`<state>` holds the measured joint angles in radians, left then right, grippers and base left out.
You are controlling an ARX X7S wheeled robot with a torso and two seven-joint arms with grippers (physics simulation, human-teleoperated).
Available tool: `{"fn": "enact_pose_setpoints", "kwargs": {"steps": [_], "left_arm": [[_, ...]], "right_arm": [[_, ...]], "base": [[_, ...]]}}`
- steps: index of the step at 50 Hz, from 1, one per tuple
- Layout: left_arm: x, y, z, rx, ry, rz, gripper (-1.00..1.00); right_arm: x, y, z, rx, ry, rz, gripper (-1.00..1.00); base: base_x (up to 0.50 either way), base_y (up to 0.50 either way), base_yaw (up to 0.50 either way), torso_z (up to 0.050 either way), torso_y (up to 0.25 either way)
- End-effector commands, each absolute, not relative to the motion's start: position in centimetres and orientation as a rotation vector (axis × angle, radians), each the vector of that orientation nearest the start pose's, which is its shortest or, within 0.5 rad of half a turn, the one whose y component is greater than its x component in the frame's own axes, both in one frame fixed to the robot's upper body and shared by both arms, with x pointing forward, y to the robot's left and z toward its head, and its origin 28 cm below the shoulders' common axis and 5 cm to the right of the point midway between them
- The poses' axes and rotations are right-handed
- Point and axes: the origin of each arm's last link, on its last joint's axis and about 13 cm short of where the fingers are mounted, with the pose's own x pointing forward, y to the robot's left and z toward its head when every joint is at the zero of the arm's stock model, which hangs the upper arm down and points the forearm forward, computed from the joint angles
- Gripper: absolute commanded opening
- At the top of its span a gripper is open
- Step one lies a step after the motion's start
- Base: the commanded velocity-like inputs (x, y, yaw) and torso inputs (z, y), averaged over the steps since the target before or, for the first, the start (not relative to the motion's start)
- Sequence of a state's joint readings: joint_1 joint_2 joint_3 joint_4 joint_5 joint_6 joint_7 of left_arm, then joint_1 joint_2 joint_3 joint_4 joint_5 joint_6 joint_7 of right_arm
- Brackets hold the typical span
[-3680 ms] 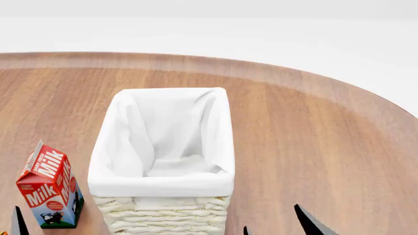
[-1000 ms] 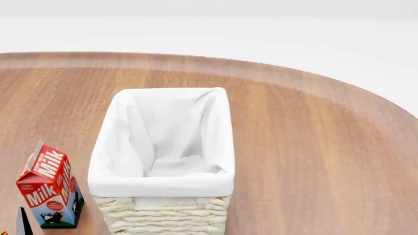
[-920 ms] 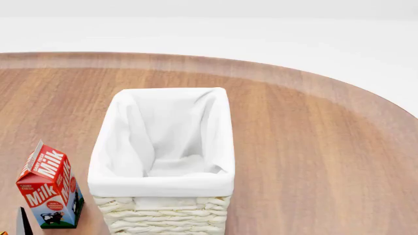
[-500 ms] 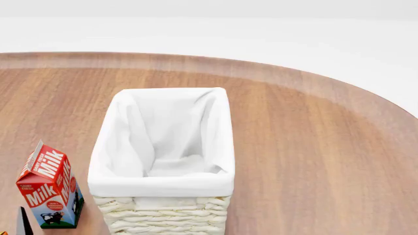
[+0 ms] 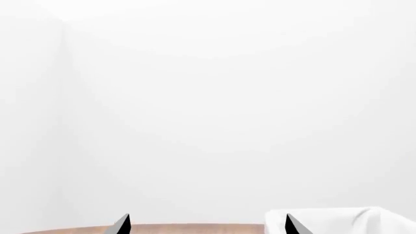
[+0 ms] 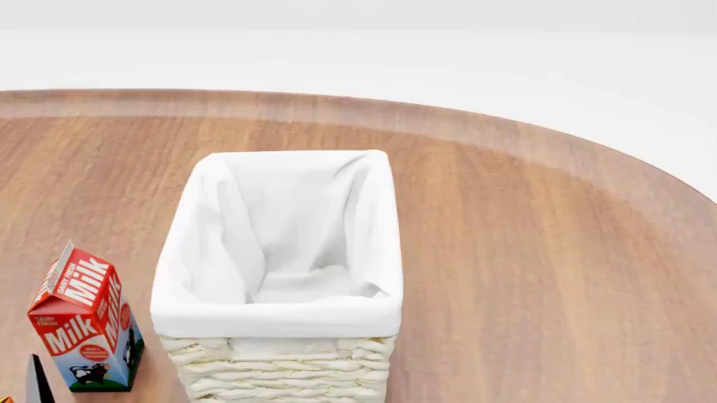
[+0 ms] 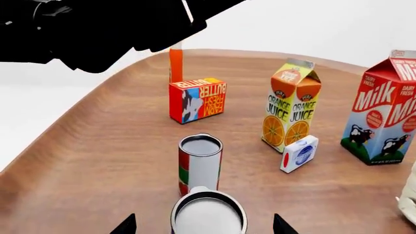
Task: Pick up the alphabet soup, and put it in the basket.
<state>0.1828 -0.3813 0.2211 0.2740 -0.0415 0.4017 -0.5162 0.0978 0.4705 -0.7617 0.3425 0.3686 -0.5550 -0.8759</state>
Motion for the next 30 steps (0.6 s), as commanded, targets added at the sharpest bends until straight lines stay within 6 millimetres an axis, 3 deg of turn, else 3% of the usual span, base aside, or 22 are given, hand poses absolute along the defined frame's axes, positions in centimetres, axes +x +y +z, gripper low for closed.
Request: {"fn": "enact_pose_setpoints", "kwargs": {"steps": [1,30], "left_arm": [[16.59,23.04,6.09,0.097,-0.477,0.153,1.00],[16.66,23.00,6.08,0.098,-0.476,0.151,1.00]], "right_arm": [[18.06,-11.14,-3.55,-0.117,0.030,1.468,1.00],[18.69,-10.83,-4.10,-0.195,0.096,1.442,1.00]], "base": [[0.00,0.00,0.00,0.000,0.000],[0.00,0.00,0.00,0.000,0.000]]}}
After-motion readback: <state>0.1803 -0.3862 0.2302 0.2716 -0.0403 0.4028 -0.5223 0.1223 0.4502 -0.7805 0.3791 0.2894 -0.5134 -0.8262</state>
